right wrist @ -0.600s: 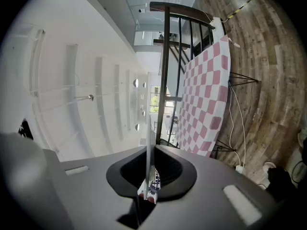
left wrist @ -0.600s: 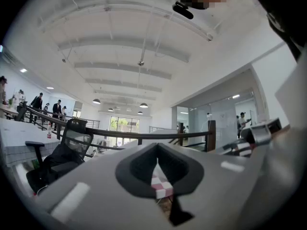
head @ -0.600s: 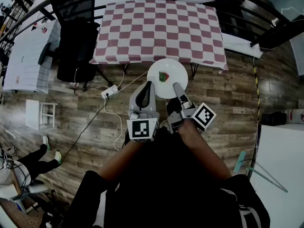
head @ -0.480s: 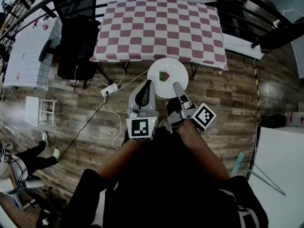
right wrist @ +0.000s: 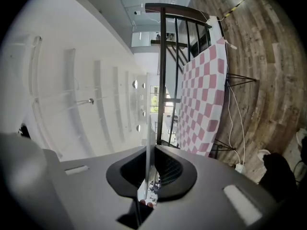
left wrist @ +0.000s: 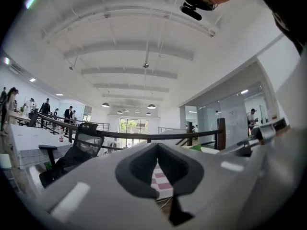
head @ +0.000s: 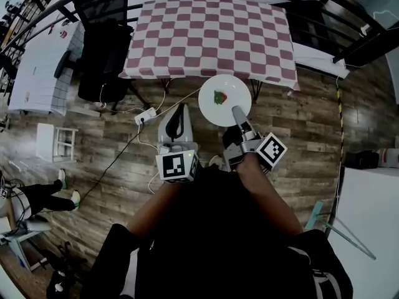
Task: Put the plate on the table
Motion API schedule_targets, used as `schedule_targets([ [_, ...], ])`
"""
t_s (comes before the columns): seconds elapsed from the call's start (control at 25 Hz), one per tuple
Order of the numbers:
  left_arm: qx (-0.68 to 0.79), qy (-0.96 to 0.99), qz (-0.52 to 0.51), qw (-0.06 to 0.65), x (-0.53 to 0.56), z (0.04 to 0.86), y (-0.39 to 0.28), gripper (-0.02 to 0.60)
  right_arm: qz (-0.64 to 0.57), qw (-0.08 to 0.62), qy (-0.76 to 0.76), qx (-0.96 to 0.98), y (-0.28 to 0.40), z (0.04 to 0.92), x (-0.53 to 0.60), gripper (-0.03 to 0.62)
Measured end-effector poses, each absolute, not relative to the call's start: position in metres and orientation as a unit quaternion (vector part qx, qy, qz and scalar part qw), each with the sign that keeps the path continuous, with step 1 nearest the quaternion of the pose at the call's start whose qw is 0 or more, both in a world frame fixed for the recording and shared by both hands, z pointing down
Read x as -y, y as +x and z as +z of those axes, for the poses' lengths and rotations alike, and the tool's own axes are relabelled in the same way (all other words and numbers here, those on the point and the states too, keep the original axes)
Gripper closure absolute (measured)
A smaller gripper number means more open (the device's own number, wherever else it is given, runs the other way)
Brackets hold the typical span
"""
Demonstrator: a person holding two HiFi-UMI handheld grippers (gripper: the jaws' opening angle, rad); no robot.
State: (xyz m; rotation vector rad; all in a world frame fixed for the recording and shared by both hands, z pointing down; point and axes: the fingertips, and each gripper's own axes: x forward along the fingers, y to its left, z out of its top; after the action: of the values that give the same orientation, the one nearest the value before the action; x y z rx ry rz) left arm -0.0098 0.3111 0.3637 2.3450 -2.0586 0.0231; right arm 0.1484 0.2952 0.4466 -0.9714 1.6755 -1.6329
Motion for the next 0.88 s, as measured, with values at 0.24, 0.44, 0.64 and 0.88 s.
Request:
schedule_targets([
  [0.24, 0.669, 0.743, 0.018, -0.004, -0.307, 0.359, -0.023, 0.571, -0.606, 0.302, -0.369, -0.636, 0.154, 0.445, -0.291, 0.576],
  [0.44, 0.661, 0.750, 0.019, 0.003, -0.300, 0.367, -0.021, 0.572, -0.616, 0.312, -0.374, -0.619, 0.156, 0.453, -0.286, 0.576],
  [0.64, 0.650, 0.760, 0.018, 0.016, -0.280, 0.377, -0.017, 0.572, -0.611, 0.321, -0.392, -0.608, 0.164, 0.459, -0.271, 0.576],
  [0.88, 0.640, 0.768, 0.000, 0.009, -0.244, 0.372, -0.021, 0.571, -0.608, 0.319, -0.399, -0.608, 0.158, 0.464, -0.235, 0.577],
])
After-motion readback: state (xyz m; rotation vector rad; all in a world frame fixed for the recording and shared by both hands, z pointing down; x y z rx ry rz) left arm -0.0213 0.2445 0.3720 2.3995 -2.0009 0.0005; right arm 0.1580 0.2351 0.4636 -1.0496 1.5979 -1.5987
